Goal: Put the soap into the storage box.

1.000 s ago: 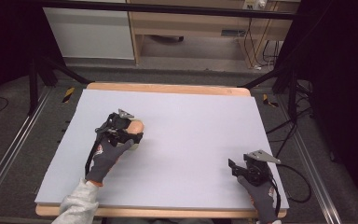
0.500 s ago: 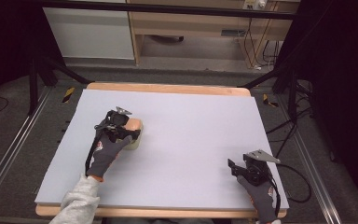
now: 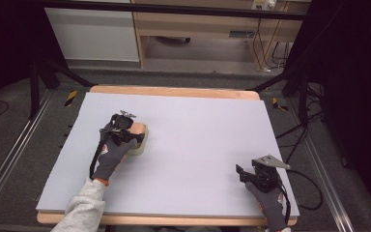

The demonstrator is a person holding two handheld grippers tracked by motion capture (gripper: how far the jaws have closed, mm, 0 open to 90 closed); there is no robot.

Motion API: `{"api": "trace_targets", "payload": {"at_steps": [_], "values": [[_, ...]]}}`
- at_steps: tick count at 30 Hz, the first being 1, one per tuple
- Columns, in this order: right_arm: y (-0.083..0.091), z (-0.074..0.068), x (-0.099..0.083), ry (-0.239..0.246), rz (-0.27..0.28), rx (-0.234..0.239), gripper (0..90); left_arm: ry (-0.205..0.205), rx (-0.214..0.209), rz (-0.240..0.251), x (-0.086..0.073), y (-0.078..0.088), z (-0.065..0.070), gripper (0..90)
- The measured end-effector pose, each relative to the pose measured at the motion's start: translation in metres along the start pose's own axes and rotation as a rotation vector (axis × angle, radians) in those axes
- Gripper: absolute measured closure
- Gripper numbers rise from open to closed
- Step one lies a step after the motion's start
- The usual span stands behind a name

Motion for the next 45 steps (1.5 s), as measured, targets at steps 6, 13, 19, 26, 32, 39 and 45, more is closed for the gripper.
{"api": "trace_targets", "payload": {"at_steps": [6,13,19,26,32,39,45], "values": [[0.000,0.000,0.000,0.001,0.000,0.000,32.1,0.014,0.005,-0.006,-0.002,-0.006,-0.003,31.4],[0.000,0.000,0.000,0.001,-0.001,0.000,32.0,0.022,0.005,-0.011,-0.004,-0.009,-0.007,31.4],[0.000,0.000,0.000,0.002,-0.002,0.000,32.0,0.025,0.001,-0.023,-0.006,-0.013,-0.007,31.4],[0.000,0.000,0.000,0.001,-0.002,0.001,31.9,0.024,0.015,-0.026,-0.007,-0.014,-0.007,31.4],[0.000,0.000,0.000,0.001,-0.001,0.001,31.7,0.025,0.010,-0.024,-0.009,-0.016,-0.009,31.2],[0.000,-0.001,0.000,0.001,-0.003,0.001,31.6,0.035,0.009,-0.021,-0.009,-0.017,-0.009,30.9],[-0.001,-0.001,0.000,0.003,-0.001,0.002,31.6,0.057,-0.028,0.005,-0.007,-0.014,-0.010,26.1]]}}
Point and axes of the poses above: each handheld gripper's, and its own axes: y roughly backward along the jaws, x roughly out of its top, z roughly to its right, the point moved 1 cm from there along -y, roughly forward along the jaws, and after that the axes turned 8 degrees about z, right-handed, at the moved point
